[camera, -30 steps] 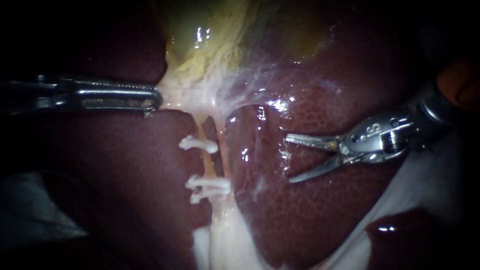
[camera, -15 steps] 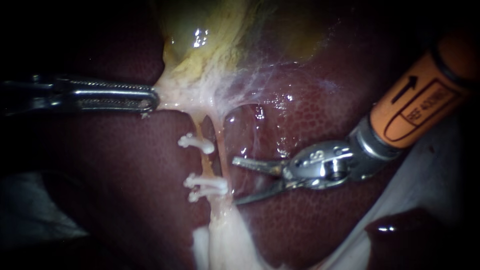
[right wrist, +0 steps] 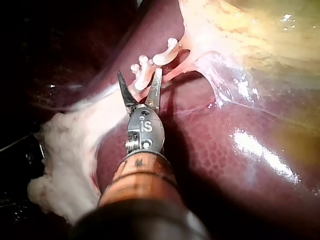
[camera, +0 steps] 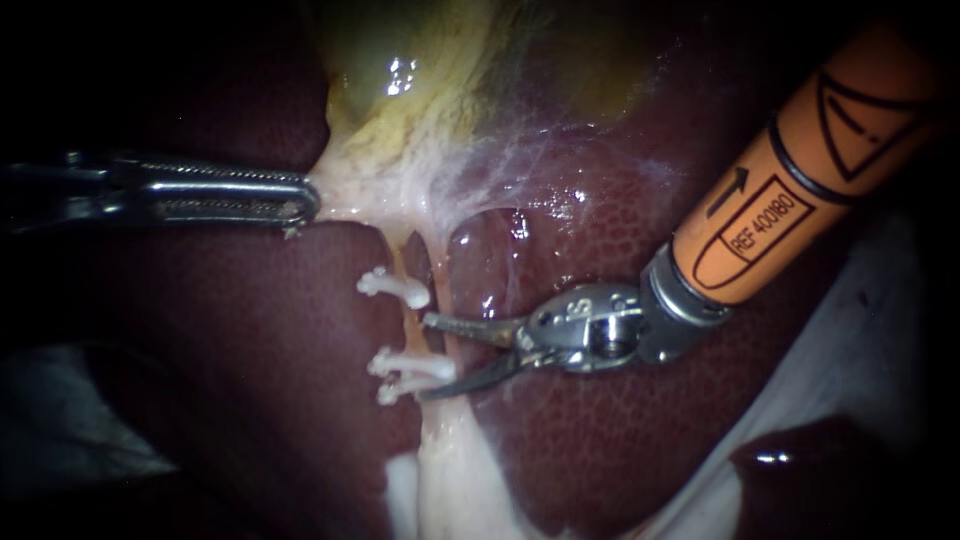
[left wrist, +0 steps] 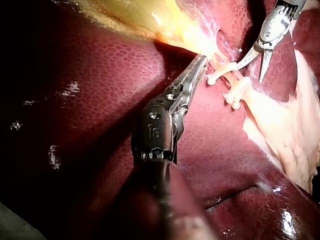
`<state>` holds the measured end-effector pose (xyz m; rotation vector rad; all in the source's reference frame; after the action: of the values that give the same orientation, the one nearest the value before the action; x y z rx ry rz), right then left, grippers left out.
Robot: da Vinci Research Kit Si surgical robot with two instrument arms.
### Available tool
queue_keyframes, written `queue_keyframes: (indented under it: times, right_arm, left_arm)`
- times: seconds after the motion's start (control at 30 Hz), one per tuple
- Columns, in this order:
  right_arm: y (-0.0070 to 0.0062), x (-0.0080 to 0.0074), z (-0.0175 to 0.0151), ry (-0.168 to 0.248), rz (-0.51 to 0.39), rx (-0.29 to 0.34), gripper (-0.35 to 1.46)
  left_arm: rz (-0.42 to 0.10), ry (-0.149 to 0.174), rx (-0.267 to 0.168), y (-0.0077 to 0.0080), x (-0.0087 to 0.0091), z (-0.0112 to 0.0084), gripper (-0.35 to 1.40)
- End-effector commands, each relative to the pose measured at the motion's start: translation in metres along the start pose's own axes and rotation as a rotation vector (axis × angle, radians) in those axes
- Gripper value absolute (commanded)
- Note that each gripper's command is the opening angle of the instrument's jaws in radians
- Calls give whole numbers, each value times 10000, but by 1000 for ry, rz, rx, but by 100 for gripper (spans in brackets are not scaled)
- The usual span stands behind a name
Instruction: Go to the cutting position left tube
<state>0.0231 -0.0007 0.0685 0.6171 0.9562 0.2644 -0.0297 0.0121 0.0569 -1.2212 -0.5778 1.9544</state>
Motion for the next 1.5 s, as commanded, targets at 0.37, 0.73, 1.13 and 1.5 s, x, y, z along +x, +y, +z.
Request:
queue_keyframes:
  times: [0.37, 0.73, 1.13, 1.5]
  right_arm:
    - [15, -5, 4, 14, -9, 37, 144]
    - [18, 0, 15, 44, -72, 126, 134]
    - [23, 13, 59, 55, -70, 145, 130]
    - [18, 21, 85, 69, 6, 143, 134]
  left_arm:
    - [0, 0, 0, 0, 0, -1, -35]
    - [0, 0, 0, 0, 0, 0, -35]
    - [-1, 0, 1, 1, 1, 2, -35]
    - [-1, 1, 2, 1, 2, 3, -35]
